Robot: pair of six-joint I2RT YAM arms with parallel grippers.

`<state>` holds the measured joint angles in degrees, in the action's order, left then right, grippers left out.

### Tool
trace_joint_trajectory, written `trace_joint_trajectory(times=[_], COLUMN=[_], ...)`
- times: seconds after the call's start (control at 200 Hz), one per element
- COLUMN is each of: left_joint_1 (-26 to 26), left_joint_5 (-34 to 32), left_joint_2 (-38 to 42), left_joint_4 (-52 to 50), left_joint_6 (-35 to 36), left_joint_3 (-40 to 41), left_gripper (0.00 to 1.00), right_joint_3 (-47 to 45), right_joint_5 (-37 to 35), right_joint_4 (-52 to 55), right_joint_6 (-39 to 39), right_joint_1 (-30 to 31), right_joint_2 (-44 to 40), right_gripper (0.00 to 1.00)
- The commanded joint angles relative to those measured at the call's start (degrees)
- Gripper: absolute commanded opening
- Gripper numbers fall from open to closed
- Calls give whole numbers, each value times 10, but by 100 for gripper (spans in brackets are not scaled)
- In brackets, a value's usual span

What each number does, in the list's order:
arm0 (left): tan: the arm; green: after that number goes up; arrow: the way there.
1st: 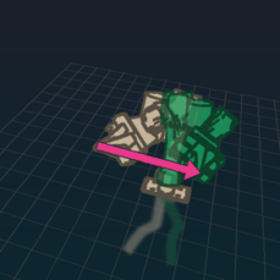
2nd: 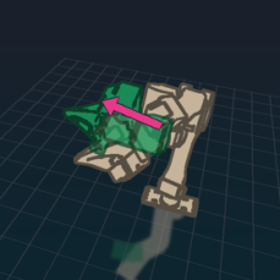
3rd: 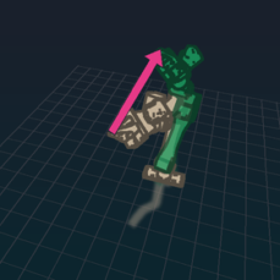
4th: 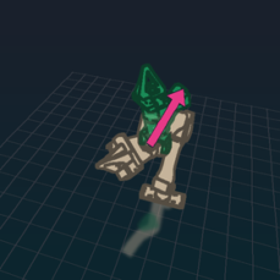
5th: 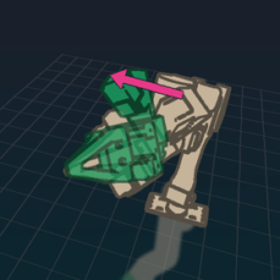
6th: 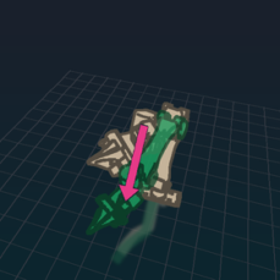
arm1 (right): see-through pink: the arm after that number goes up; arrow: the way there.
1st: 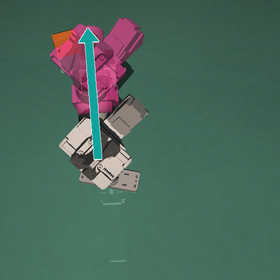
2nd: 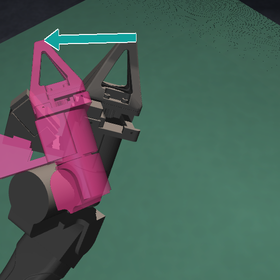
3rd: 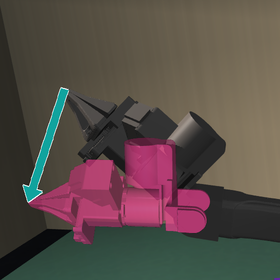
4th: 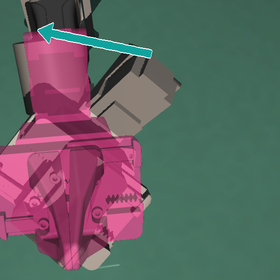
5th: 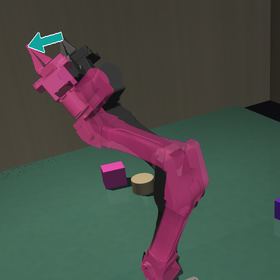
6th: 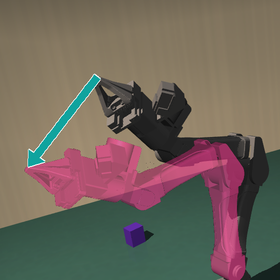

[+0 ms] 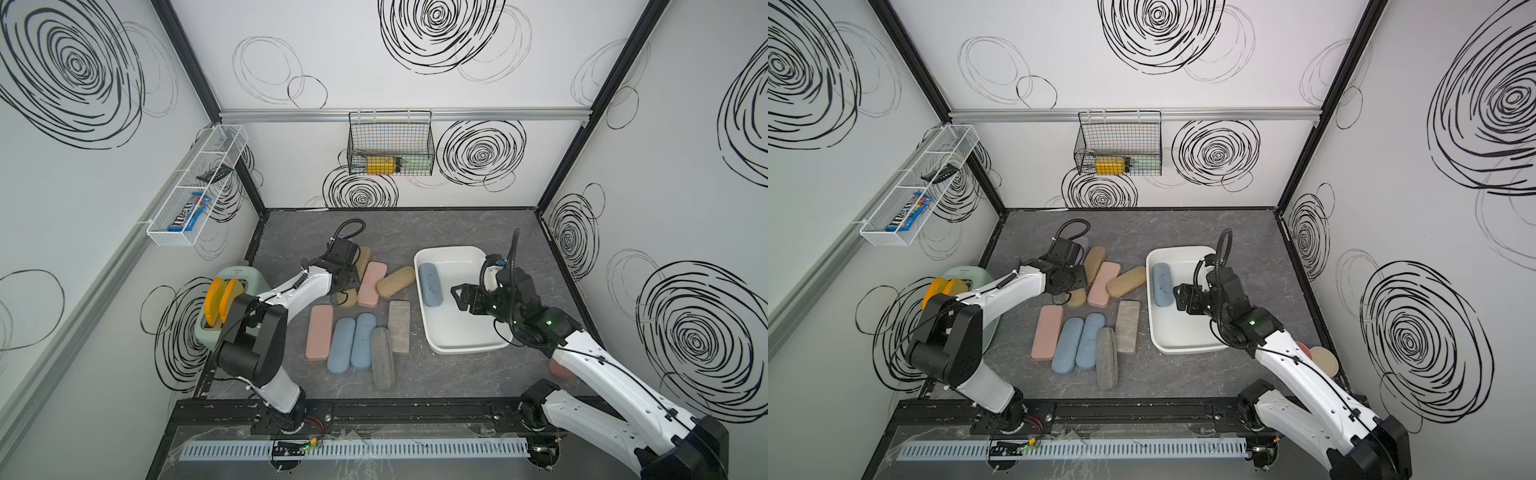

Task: Put the glasses cases into the storage boxes
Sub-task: Pick up the glasses case at the center of the board, then place the glasses case in the storage box.

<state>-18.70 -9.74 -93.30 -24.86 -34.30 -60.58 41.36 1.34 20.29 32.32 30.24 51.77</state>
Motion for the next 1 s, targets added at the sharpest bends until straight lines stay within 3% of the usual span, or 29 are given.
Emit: trace_joint_trajectory(times=[0.0, 0.23, 0.495, 0.756, 0.996], left_joint_1=[-16, -115, -255, -315, -321], left_joint_5=[9, 35, 70, 99, 143], left_joint_2=[31, 39, -39, -150, -273], left_joint_4=[-26, -56, -54, -34, -18], left_joint_6=[-6, -28, -69, -100, -132], left_joint_3=[-31, -110, -238, -351, -448], left_gripper=[63, 65, 65, 65, 65], right_joint_3=[25, 45, 31, 12, 6], right_joint_5=[3, 19, 100, 207, 237], right_joint_4=[27, 72, 98, 108, 112], right_joint_6=[3, -3, -30, -59, -56], right_joint_1=[-18, -96, -243, -383, -403], right_joint_2=[-12, -15, -34, -19, -23], right_gripper=[84, 84, 84, 83, 83])
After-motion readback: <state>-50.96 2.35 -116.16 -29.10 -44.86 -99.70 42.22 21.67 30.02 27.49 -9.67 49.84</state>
